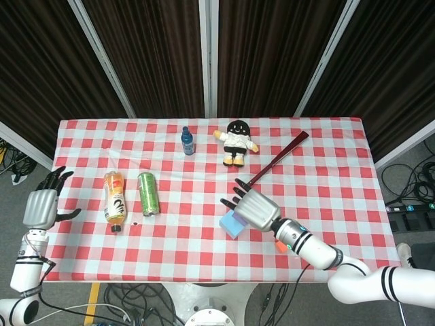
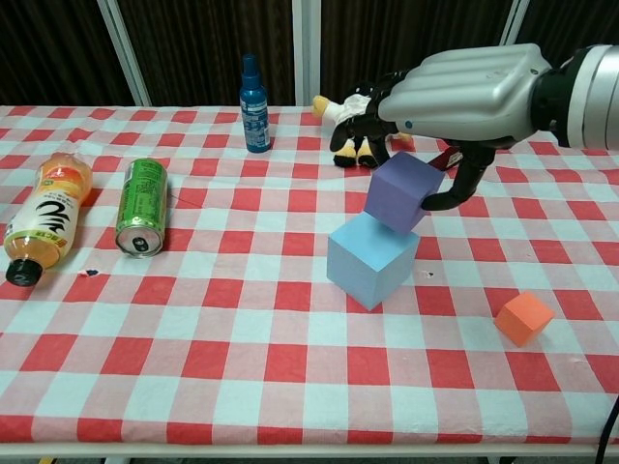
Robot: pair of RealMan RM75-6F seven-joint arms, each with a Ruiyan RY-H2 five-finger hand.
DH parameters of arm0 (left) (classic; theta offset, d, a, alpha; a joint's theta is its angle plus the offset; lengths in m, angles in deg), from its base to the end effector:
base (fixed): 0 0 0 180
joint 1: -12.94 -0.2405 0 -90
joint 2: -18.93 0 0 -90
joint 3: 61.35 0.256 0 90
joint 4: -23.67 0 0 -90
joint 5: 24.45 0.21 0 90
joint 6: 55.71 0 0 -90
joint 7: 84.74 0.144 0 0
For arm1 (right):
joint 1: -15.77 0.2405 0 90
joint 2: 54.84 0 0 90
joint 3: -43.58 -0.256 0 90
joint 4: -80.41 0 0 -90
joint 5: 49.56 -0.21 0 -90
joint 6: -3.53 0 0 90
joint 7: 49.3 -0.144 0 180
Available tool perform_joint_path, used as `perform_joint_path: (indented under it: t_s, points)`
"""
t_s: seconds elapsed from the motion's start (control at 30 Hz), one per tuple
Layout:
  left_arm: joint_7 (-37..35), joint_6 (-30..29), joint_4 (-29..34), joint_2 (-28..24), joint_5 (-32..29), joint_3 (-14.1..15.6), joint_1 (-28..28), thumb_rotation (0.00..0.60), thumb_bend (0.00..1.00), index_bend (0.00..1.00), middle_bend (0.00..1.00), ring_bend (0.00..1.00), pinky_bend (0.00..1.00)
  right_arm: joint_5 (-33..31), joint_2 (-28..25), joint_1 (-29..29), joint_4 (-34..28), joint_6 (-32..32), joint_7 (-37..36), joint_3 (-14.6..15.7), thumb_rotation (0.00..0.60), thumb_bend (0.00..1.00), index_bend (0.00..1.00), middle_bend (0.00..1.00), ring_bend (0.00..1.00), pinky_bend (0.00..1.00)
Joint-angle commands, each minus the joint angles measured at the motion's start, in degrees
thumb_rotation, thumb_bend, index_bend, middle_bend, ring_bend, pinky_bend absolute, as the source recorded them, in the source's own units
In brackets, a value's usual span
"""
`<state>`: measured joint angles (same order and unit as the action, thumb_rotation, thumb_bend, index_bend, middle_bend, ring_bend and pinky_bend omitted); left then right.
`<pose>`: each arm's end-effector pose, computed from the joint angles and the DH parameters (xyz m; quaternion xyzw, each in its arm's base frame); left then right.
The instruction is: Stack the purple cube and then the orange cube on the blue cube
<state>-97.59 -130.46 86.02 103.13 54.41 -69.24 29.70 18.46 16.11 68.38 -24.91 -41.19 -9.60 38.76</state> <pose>-0.3470 0.2752 0.0949 -0.5677 -0.4133 -0.4197 0.5752 -0.0853 -0.3089 0.0234 0.8944 -0.1375 0.2692 0.3298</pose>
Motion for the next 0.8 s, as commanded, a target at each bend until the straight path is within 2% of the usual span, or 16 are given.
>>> perform_joint_path:
  t_s: [0.03, 0.3, 0.8]
  points:
    - [-0.45, -0.24, 0.2, -0.19, 0.11, -0.1, -0.05, 0.6, 0.09, 0.23, 0.18, 0.13, 0.25, -6.37, 1.73, 0.76, -2.81, -2.73, 5.42, 0.46, 0.6, 0.2, 0.13, 0.44, 0.14, 0.05]
    - [-1.42, -0.44, 0.51, -0.54, 0.13, -0.25, -0.18, 0.6, 0.09, 0.23, 0.18, 0.13, 0.25, -12.63, 3.85, 2.96, -4.04, -5.32, 10.52, 1.39, 0.6, 0.19, 0.13, 0.44, 0.15, 0.05]
    - [-2.05, -0.25, 0.45, -0.65, -0.08, -0.38, -0.23, 0.6, 0.09, 0.23, 0.18, 0.13, 0.25, -17.01, 4.95, 5.93, -3.66, -6.06, 11.17, 2.81, 0.6, 0.19, 0.13, 0.44, 0.15, 0.05]
